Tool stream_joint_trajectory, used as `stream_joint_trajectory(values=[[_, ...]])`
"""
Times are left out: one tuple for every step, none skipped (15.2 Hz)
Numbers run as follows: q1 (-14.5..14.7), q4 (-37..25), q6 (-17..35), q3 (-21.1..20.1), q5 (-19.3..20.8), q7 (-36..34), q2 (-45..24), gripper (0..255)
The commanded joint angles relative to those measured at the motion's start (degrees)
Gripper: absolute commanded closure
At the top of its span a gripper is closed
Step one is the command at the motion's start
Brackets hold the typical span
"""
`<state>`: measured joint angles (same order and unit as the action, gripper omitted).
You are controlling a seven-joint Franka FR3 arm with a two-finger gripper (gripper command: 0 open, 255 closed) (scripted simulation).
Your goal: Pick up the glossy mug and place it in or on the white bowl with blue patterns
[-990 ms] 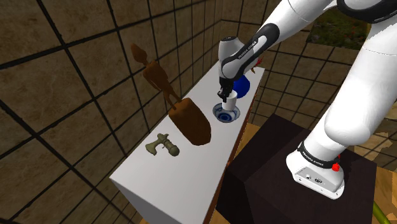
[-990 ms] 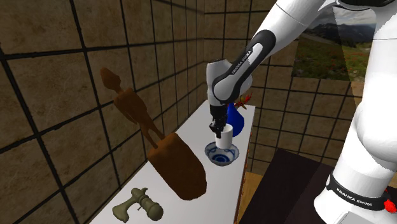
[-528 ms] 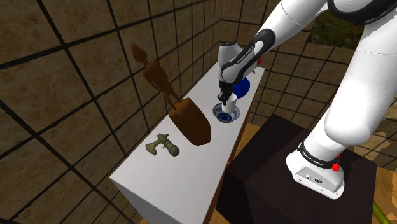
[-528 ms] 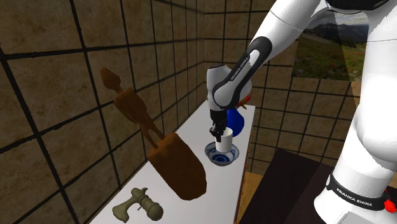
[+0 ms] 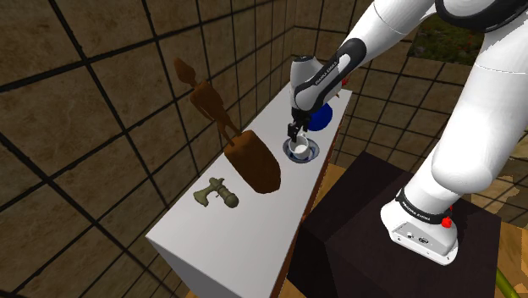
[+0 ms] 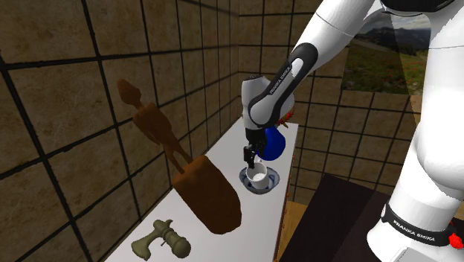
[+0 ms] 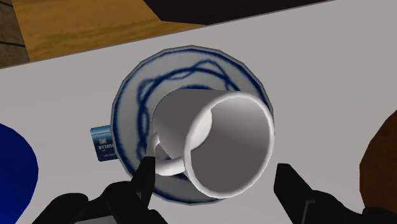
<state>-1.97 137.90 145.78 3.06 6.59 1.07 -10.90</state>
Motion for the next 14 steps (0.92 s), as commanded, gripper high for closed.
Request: stream_joint_trajectory(values=[[0.0, 0.0, 0.0, 0.0, 0.0, 0.0, 0.0, 0], [0.0, 0.0, 0.0, 0.0, 0.0, 0.0, 0.0, 0], [0.07, -0.23, -1.92, -0.09, -0.14, 0.09, 1.69, 0], [0.15, -0.53, -3.85, -0.17, -0.28, 0.18, 3.31, 0], [0.23, -0.92, -5.8, -0.25, -0.42, 0.27, 4.86, 0], [0.3, -1.29, -7.34, -0.32, -0.53, 0.33, 6.04, 0], [0.3, -1.29, -7.34, -0.31, -0.53, 0.33, 6.04, 0], [0.3, -1.28, -7.34, -0.31, -0.53, 0.33, 6.04, 0], [0.3, -1.28, -7.34, -0.31, -0.53, 0.33, 6.04, 0], [0.3, -1.29, -7.34, -0.31, -0.53, 0.33, 6.04, 0], [0.3, -1.29, -7.34, -0.31, -0.53, 0.33, 6.04, 0], [0.3, -1.29, -7.34, -0.31, -0.53, 0.33, 6.04, 0], [0.3, -1.29, -7.34, -0.31, -0.53, 0.33, 6.04, 0], [0.3, -1.29, -7.34, -0.31, -0.53, 0.33, 6.04, 0]])
